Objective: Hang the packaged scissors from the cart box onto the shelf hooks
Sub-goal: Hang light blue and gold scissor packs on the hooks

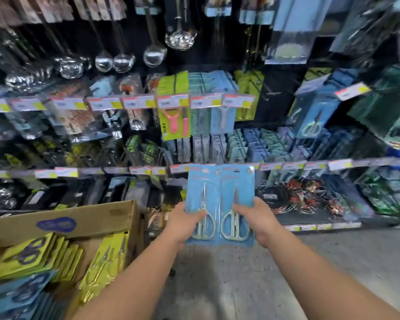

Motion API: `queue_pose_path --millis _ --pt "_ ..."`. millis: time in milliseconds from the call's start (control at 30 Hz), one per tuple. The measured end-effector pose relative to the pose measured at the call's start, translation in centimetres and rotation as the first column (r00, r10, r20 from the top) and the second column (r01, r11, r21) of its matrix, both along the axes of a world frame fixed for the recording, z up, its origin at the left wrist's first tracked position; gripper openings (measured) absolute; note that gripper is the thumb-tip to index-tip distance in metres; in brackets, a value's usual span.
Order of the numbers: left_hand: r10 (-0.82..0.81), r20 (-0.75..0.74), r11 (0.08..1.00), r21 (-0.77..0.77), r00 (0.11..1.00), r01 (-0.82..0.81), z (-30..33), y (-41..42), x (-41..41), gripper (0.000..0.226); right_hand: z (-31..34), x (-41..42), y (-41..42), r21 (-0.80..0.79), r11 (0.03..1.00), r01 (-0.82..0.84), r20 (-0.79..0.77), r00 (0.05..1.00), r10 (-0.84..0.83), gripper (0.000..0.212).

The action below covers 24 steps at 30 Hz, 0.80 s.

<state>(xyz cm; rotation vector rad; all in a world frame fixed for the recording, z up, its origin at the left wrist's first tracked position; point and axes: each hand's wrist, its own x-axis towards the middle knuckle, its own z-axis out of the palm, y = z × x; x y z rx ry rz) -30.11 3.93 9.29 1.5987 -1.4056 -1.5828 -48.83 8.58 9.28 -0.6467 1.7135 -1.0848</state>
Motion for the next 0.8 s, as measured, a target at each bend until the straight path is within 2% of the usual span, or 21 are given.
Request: queue_pose_path --millis 33,133,267,367,433,600,700,800 --pt "-0.037 0.008 0.999 -0.018 0.999 0.037 0.3 0.6 -2.0 0.005 0.3 -1.9 1.2 -0.008 0.999 0.038 0.010 0.999 -0.038 0.020" --pt "-0.104 0.001 0.993 -0.050 0.995 0.104 0.8 2.1 -8.0 0.021 1.0 -7.3 4.3 -0.035 0.990 0.136 0.025 0.990 -0.136 0.020" --pt "-0.125 -0.007 0.988 -0.091 0.992 0.123 1.7 4.5 -15.2 0.014 1.4 -13.3 8.2 -0.055 0.971 0.233 0.010 0.972 -0.233 0.018" --pt "-0.183 0.052 0.974 -0.126 0.982 0.188 2.0 5.7 -19.2 0.023 1.5 -16.4 10.9 -0.064 0.949 0.307 -0.001 0.951 -0.308 0.024" --pt "-0.225 0.073 0.962 -0.143 0.972 0.234 2.0 6.3 -21.3 0.017 1.4 -18.0 12.1 -0.060 0.936 0.347 0.005 0.938 -0.347 0.029" --pt "-0.298 0.061 0.944 -0.130 0.953 0.303 1.3 6.4 -24.4 0.020 1.2 -20.4 13.5 -0.061 0.907 0.417 0.030 0.909 -0.416 0.015" --pt "-0.327 0.044 0.937 -0.114 0.944 0.330 0.5 5.7 -26.0 0.032 1.1 -21.9 13.3 -0.058 0.900 0.432 0.029 0.902 -0.431 0.016" --pt "-0.342 0.036 0.934 -0.096 0.939 0.343 0.0 4.5 -27.8 0.030 0.6 -23.7 12.3 -0.052 0.896 0.440 0.010 0.898 -0.440 0.023"
